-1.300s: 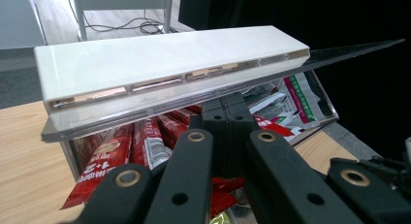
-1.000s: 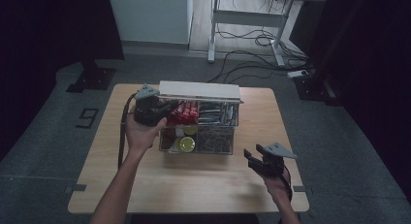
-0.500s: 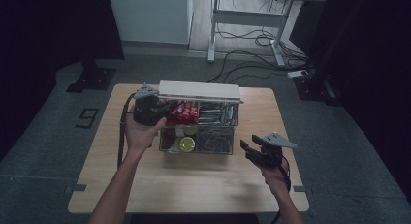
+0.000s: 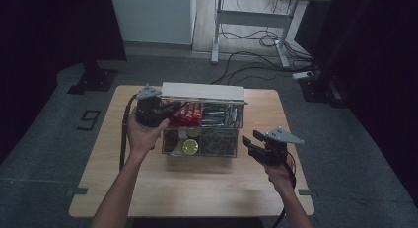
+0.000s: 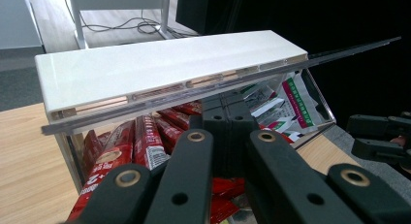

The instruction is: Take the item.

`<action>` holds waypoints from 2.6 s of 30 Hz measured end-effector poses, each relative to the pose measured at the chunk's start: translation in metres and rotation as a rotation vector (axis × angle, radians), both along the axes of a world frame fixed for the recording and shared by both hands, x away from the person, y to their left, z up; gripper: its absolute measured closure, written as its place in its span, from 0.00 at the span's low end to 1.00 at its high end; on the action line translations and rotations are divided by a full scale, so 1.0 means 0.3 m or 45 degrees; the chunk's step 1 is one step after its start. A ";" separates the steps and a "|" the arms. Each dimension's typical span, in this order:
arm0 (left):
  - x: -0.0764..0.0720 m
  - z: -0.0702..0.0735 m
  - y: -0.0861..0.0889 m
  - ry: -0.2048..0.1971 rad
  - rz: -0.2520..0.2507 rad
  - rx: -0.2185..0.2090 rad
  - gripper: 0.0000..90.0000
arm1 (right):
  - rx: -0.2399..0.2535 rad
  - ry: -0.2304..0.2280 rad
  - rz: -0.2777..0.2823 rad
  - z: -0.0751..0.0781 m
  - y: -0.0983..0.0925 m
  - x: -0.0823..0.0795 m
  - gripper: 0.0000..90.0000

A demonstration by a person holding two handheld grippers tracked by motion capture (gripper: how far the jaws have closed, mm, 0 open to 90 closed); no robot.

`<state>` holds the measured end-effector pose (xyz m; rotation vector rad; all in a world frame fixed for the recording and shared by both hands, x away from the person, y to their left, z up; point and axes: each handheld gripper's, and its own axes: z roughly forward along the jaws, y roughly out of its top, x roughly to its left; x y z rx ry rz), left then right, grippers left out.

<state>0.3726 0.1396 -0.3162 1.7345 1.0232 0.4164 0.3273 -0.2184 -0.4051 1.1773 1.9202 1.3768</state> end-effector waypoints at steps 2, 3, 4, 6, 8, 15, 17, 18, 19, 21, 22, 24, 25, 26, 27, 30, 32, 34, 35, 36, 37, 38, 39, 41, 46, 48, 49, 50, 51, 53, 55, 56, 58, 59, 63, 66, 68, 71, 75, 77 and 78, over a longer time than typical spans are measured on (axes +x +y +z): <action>0.000 0.001 0.000 0.000 0.000 0.003 1.00 | -0.007 -0.004 0.009 0.012 0.005 0.007 0.54; 0.000 0.001 0.000 0.000 0.000 0.004 1.00 | -0.009 -0.004 0.011 0.019 0.006 0.011 0.54; 0.000 0.001 0.000 0.000 0.000 0.004 1.00 | -0.008 -0.006 0.015 0.027 0.007 0.016 0.54; 0.001 0.001 -0.001 0.000 0.001 0.001 1.00 | -0.001 -0.011 0.021 0.041 0.010 0.026 0.55; 0.002 0.001 -0.001 0.001 0.001 0.003 1.00 | -0.001 -0.016 0.026 0.055 0.015 0.033 0.55; 0.005 0.000 -0.003 0.005 -0.002 0.000 1.00 | -0.016 -0.033 0.050 0.092 0.045 0.049 0.56; 0.005 0.000 -0.002 0.006 -0.002 0.000 1.00 | -0.023 -0.034 0.057 0.096 0.056 0.055 0.56; 0.005 0.000 -0.002 0.006 -0.003 -0.001 1.00 | -0.026 -0.034 0.059 0.098 0.061 0.058 0.56; 0.006 0.000 -0.002 0.007 -0.004 -0.001 1.00 | -0.028 -0.035 0.062 0.099 0.066 0.061 0.56; 0.006 0.001 -0.001 0.008 -0.005 -0.002 1.00 | -0.029 -0.034 0.066 0.101 0.075 0.067 0.56; 0.006 0.001 -0.001 0.009 -0.006 0.000 1.00 | -0.029 -0.031 0.069 0.101 0.079 0.070 0.56; 0.007 0.003 -0.001 0.010 -0.008 0.004 1.00 | -0.032 -0.028 0.072 0.101 0.085 0.076 0.56; 0.007 0.003 -0.001 0.011 -0.008 0.003 1.00 | -0.033 -0.026 0.074 0.101 0.087 0.079 0.56; 0.007 0.003 -0.002 0.011 -0.008 0.004 1.00 | -0.035 -0.027 0.074 0.100 0.090 0.082 0.56; 0.008 0.002 -0.001 0.012 -0.008 0.007 1.00 | -0.035 -0.026 0.075 0.100 0.092 0.084 0.57; 0.011 0.000 0.000 0.016 -0.007 0.005 1.00 | -0.036 -0.024 0.077 0.099 0.102 0.094 0.57; 0.012 0.000 0.000 0.017 -0.007 0.000 1.00 | -0.037 -0.022 0.078 0.099 0.104 0.096 0.57; 0.012 0.000 0.000 0.018 -0.008 0.001 1.00 | -0.039 -0.025 0.081 0.101 0.109 0.103 0.58; 0.012 0.000 0.000 0.018 -0.008 0.001 1.00 | -0.039 -0.025 0.081 0.101 0.109 0.103 0.58; 0.012 0.000 0.000 0.018 -0.008 0.001 1.00 | -0.041 -0.024 0.081 0.102 0.111 0.105 0.58; 0.012 0.000 0.000 0.018 -0.009 0.002 1.00 | -0.042 -0.024 0.082 0.103 0.114 0.107 0.58; 0.012 0.000 0.000 0.018 -0.009 0.002 1.00 | -0.043 -0.026 0.083 0.104 0.117 0.109 0.58; 0.012 0.001 0.000 0.019 -0.009 0.002 1.00 | -0.044 -0.026 0.085 0.106 0.120 0.110 0.58; 0.013 0.001 0.001 0.018 -0.009 0.004 1.00 | -0.049 -0.030 0.090 0.108 0.128 0.113 0.58; 0.016 0.004 0.000 0.020 -0.007 0.003 1.00 | -0.061 -0.025 0.092 0.111 0.147 0.128 0.58; 0.016 0.005 0.000 0.020 -0.008 0.005 1.00 | -0.067 -0.026 0.092 0.113 0.162 0.136 0.59; 0.016 0.005 0.000 0.019 -0.007 0.005 1.00 | -0.067 -0.026 0.092 0.113 0.162 0.136 0.59; 0.017 0.005 0.000 0.020 -0.009 0.005 1.00 | -0.072 -0.026 0.092 0.114 0.167 0.139 0.59; 0.017 0.004 -0.001 0.019 -0.009 0.006 1.00 | -0.076 -0.027 0.093 0.113 0.173 0.143 0.59; 0.017 0.004 -0.001 0.020 -0.010 0.005 1.00 | -0.092 -0.024 0.089 0.113 0.184 0.152 0.59; 0.017 0.004 0.000 0.020 -0.010 0.006 1.00 | -0.102 -0.021 0.080 0.111 0.191 0.162 0.60; 0.017 0.004 0.000 0.020 -0.011 0.006 1.00 | -0.103 -0.019 0.075 0.111 0.194 0.166 0.60; 0.017 0.004 0.000 0.019 -0.012 0.005 1.00 | -0.118 -0.027 0.054 0.110 0.198 0.175 0.61; 0.017 0.004 0.001 0.019 -0.012 0.005 1.00 | -0.118 -0.027 0.054 0.110 0.198 0.175 0.61; 0.017 0.004 0.001 0.018 -0.013 0.004 1.00 | -0.133 -0.028 0.039 0.107 0.205 0.183 0.65; 0.017 0.003 0.000 0.018 -0.012 0.001 1.00 | -0.152 -0.027 0.018 0.104 0.212 0.189 0.68; 0.018 0.002 0.000 0.018 -0.012 0.000 1.00 | -0.183 -0.020 -0.003 0.101 0.225 0.194 0.69; 0.017 0.002 -0.001 0.018 -0.011 0.001 1.00 | -0.204 -0.017 -0.025 0.098 0.235 0.196 0.70; 0.017 0.001 0.000 0.018 -0.012 -0.001 1.00 | -0.203 0.012 -0.028 0.087 0.238 0.206 0.77; 0.017 0.001 0.000 0.018 -0.012 -0.002 1.00 | -0.199 0.016 -0.031 0.084 0.235 0.208 0.84; 0.017 0.001 0.000 0.018 -0.012 -0.003 1.00 | -0.194 0.017 -0.032 0.082 0.229 0.208 0.89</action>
